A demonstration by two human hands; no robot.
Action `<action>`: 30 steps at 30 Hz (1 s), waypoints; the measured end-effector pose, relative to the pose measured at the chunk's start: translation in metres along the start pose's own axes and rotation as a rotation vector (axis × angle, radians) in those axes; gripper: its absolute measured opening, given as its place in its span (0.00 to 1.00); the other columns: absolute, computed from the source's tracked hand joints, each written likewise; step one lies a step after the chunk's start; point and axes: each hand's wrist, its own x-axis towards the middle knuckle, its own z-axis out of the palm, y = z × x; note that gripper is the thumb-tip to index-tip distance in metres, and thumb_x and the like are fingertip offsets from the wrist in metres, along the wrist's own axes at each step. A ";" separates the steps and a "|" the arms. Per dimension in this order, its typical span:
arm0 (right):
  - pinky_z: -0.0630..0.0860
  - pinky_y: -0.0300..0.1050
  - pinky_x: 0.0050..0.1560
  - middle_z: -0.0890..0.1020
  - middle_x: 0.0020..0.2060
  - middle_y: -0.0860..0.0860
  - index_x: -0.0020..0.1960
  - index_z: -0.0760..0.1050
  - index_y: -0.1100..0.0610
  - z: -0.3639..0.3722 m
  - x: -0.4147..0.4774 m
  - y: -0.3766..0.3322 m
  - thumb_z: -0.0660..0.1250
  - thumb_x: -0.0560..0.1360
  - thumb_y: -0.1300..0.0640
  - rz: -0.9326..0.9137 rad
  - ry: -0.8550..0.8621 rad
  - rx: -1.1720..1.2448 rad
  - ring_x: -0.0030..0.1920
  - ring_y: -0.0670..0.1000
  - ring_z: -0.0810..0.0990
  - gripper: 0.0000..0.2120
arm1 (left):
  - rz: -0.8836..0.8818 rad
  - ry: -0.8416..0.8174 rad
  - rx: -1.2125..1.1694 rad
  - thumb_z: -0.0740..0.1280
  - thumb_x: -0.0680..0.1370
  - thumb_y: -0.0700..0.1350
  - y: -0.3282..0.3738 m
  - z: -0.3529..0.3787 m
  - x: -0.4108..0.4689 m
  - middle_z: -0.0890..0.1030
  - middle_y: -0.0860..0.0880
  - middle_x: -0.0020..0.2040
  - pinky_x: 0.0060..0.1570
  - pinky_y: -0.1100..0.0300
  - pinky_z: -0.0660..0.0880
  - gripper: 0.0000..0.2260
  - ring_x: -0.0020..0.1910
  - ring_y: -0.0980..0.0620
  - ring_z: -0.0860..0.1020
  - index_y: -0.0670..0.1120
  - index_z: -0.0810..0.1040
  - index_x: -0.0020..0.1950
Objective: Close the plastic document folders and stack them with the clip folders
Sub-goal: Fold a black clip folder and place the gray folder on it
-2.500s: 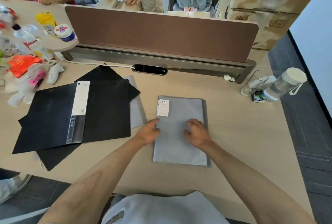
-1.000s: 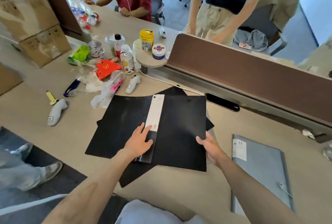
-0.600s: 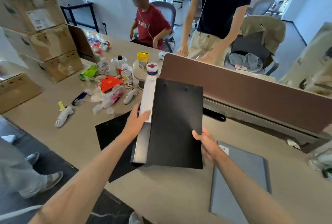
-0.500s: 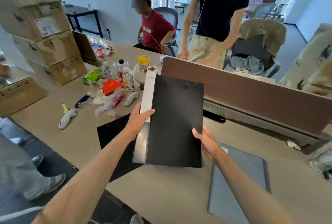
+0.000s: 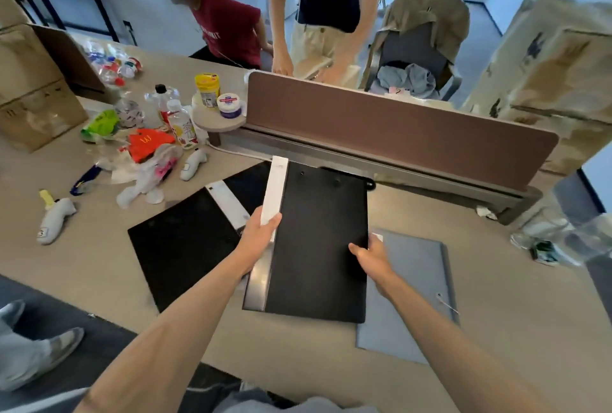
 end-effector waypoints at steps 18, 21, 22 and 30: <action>0.70 0.43 0.62 0.80 0.59 0.55 0.58 0.79 0.58 -0.001 -0.008 0.058 0.62 0.77 0.61 0.243 0.216 -0.328 0.60 0.55 0.77 0.11 | 0.129 -0.434 0.825 0.60 0.79 0.44 -0.074 0.050 0.047 0.57 0.47 0.77 0.75 0.51 0.54 0.26 0.76 0.46 0.54 0.48 0.56 0.77; 0.72 0.46 0.61 0.80 0.60 0.55 0.60 0.78 0.56 -0.027 -0.015 0.076 0.64 0.75 0.58 0.277 0.292 -0.415 0.61 0.57 0.77 0.14 | 0.100 -0.568 0.767 0.60 0.80 0.43 -0.072 0.092 0.027 0.58 0.47 0.77 0.74 0.51 0.57 0.29 0.76 0.47 0.56 0.47 0.51 0.78; 0.73 0.48 0.61 0.79 0.60 0.56 0.60 0.77 0.55 -0.039 -0.018 0.082 0.65 0.74 0.57 0.290 0.329 -0.452 0.61 0.58 0.76 0.15 | 0.080 -0.615 0.763 0.60 0.80 0.44 -0.071 0.105 0.022 0.59 0.47 0.77 0.74 0.50 0.58 0.29 0.76 0.47 0.57 0.48 0.51 0.78; 0.60 0.51 0.71 0.63 0.72 0.57 0.71 0.68 0.51 -0.127 -0.027 0.136 0.69 0.72 0.52 0.358 0.247 -0.486 0.72 0.60 0.60 0.28 | -0.287 -0.691 0.277 0.65 0.73 0.43 -0.051 0.191 0.001 0.73 0.51 0.68 0.66 0.52 0.69 0.27 0.64 0.52 0.73 0.56 0.61 0.71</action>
